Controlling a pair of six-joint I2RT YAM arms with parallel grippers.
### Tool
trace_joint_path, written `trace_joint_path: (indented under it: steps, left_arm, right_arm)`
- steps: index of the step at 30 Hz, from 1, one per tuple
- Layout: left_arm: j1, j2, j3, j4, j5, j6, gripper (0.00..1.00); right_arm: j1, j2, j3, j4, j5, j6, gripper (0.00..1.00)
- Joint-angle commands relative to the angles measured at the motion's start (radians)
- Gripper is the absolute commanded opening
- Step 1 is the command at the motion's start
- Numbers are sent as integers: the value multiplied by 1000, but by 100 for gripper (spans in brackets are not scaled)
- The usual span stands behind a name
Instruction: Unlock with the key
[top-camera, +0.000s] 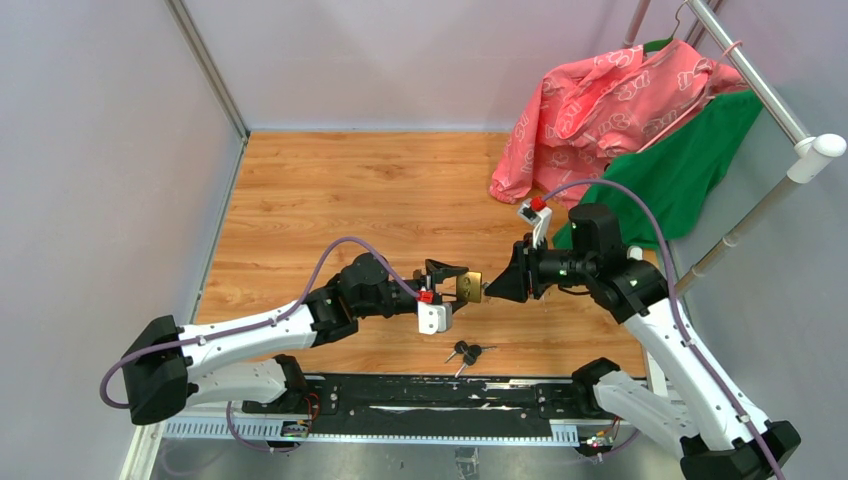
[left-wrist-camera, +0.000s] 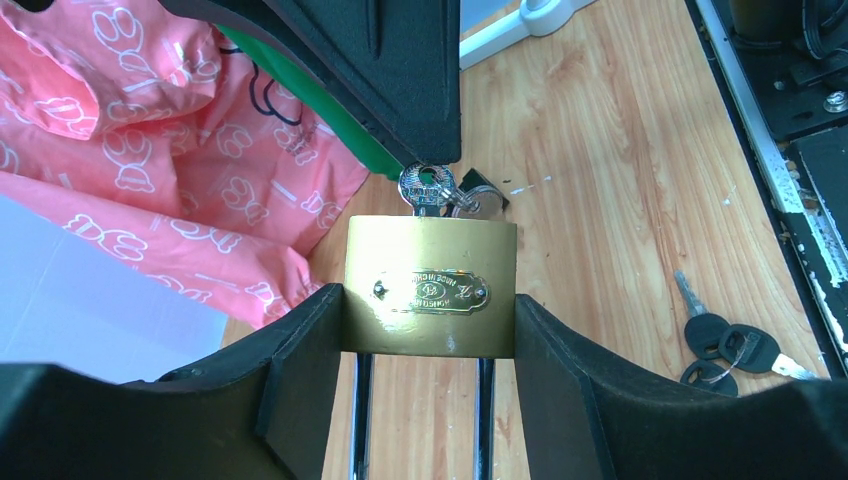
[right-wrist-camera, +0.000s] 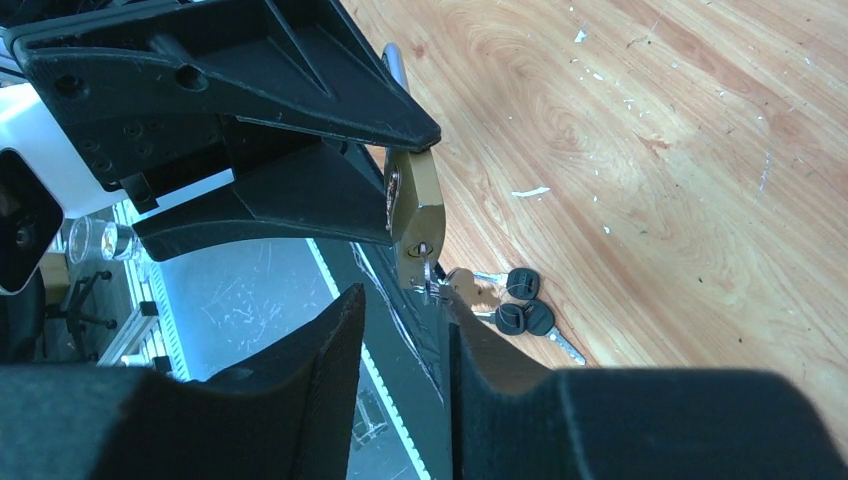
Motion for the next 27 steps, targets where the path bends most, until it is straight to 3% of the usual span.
trace_joint_path:
  steps: [1, 21, 27]
  left_arm:
    - [-2, -30, 19, 73, 17, 16, 0]
    - [-3, -29, 25, 73, 29, 7, 0]
    - [-3, -25, 26, 74, 29, 7, 0]
  right_arm:
    - [0, 3, 6, 7, -35, -8, 33]
    - [0, 17, -23, 37, -37, 20, 14]
    - [1, 12, -40, 21, -35, 14, 0]
